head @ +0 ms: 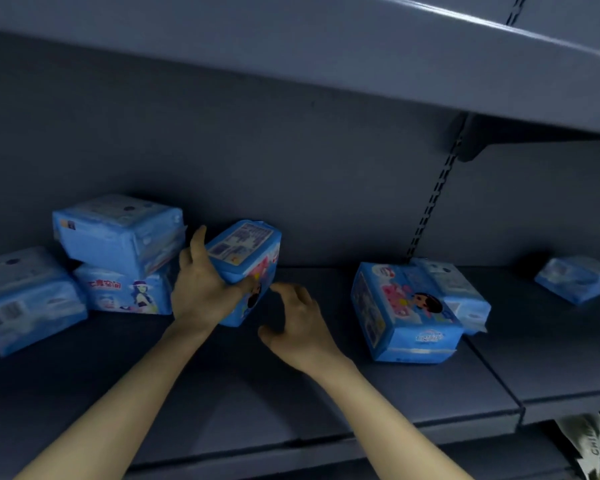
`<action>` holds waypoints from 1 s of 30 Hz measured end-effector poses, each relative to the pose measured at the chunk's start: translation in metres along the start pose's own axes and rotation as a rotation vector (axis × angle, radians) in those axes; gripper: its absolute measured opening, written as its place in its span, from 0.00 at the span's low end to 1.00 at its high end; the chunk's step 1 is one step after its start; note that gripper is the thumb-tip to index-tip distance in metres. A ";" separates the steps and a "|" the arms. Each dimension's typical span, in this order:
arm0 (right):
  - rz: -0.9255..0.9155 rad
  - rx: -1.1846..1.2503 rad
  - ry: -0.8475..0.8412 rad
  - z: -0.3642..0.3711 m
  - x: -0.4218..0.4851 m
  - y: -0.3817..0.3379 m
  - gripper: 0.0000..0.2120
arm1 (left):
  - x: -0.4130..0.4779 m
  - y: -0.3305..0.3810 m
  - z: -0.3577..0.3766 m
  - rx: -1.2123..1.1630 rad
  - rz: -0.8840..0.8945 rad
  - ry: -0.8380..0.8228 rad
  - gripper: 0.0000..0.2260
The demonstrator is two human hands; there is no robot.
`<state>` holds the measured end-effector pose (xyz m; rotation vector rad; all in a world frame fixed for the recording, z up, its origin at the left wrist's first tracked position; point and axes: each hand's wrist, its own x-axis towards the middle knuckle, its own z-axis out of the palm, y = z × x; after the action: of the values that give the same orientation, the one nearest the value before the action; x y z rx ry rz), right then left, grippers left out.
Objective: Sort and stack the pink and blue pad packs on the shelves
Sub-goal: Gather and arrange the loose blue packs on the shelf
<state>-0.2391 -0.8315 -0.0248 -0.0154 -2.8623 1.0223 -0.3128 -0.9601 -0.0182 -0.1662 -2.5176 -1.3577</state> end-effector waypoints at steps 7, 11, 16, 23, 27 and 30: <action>-0.023 0.081 -0.010 -0.002 0.000 0.010 0.31 | -0.001 -0.004 -0.010 -0.119 -0.048 -0.060 0.49; 0.023 0.260 0.011 -0.002 -0.001 0.010 0.26 | -0.008 -0.001 -0.016 -0.190 -0.056 -0.069 0.49; 0.156 0.635 -0.001 0.005 -0.004 0.000 0.19 | -0.019 0.005 -0.019 -0.101 0.098 -0.011 0.46; 0.379 1.172 -0.220 0.005 0.001 -0.023 0.24 | -0.044 0.022 -0.025 0.103 0.146 0.059 0.46; 0.292 1.300 -0.046 0.008 0.010 -0.030 0.24 | -0.066 0.027 -0.017 0.078 0.158 -0.048 0.46; 0.255 1.177 0.054 -0.010 0.012 -0.030 0.18 | -0.079 0.025 -0.014 -0.022 0.226 -0.095 0.46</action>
<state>-0.2494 -0.8485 0.0029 -0.2997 -1.8110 2.4788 -0.2290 -0.9561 -0.0143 -0.5145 -2.4701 -1.3149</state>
